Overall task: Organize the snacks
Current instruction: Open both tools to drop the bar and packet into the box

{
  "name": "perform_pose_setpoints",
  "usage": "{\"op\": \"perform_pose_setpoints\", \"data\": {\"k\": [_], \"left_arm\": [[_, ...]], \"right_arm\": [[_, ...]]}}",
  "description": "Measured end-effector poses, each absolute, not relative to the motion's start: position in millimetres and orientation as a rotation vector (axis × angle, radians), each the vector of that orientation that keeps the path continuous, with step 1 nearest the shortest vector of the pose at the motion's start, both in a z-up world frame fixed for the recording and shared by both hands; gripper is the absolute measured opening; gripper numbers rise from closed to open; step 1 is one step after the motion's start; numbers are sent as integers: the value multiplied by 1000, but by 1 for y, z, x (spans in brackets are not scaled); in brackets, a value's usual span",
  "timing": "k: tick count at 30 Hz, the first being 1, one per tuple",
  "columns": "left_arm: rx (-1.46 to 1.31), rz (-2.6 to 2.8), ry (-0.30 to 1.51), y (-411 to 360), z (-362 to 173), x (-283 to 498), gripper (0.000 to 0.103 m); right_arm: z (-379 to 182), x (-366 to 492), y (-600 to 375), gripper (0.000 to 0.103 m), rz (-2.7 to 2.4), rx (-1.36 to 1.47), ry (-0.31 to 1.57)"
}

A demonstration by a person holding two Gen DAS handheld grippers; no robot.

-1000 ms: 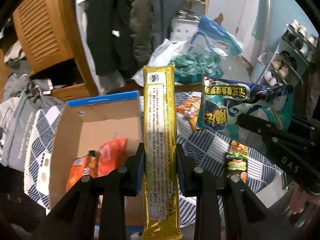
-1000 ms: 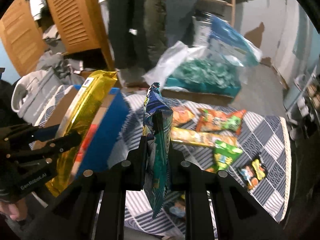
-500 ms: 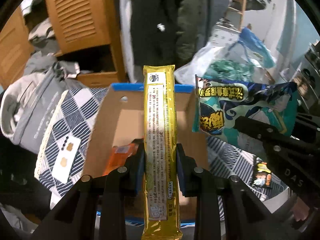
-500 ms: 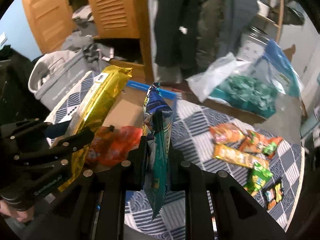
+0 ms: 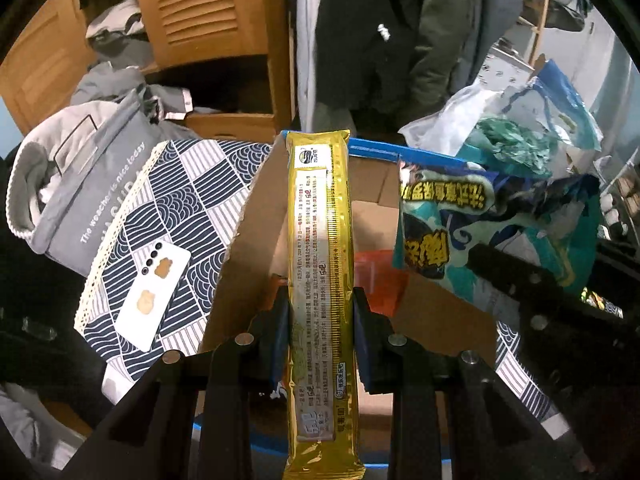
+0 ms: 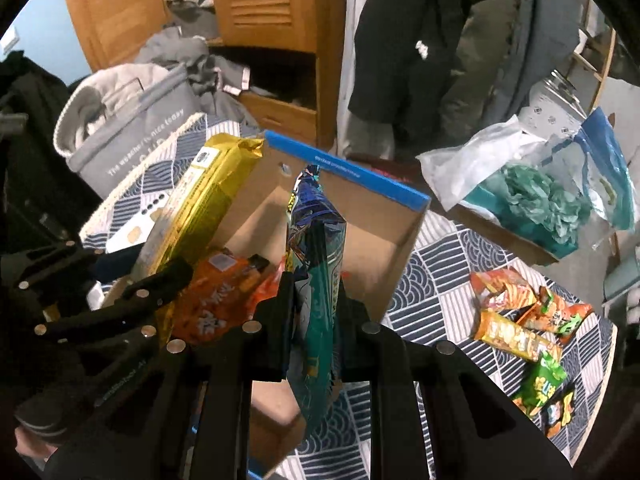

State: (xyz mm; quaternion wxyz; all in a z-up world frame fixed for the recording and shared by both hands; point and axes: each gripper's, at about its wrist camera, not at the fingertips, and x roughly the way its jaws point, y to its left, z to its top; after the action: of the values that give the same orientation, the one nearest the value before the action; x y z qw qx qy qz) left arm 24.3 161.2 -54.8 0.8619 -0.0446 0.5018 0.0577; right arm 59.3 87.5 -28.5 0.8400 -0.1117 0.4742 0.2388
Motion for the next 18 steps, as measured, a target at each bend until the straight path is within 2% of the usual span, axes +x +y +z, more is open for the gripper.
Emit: {"op": "perform_pose_setpoints", "data": {"k": [8, 9, 10, 13, 15, 18], "left_arm": [[-123, 151, 1094, 168, -64, 30, 30], [-124, 157, 1082, 168, -62, 29, 31], [-120, 161, 1075, 169, -60, 28, 31], [-117, 170, 1063, 170, -56, 27, 44], [-122, 176, 1057, 170, -54, 26, 51], [-121, 170, 1054, 169, -52, 25, 55]], "right_arm": [[-41, 67, 92, 17, 497, -215, 1048], [-41, 67, 91, 26, 499, -206, 1048], [-41, 67, 90, 39, 501, -198, 1048], [-38, 66, 85, 60, 486, -197, 1037], [-35, 65, 82, 64, 470, -205, 1027], [-31, 64, 75, 65, 463, -193, 1020]]}}
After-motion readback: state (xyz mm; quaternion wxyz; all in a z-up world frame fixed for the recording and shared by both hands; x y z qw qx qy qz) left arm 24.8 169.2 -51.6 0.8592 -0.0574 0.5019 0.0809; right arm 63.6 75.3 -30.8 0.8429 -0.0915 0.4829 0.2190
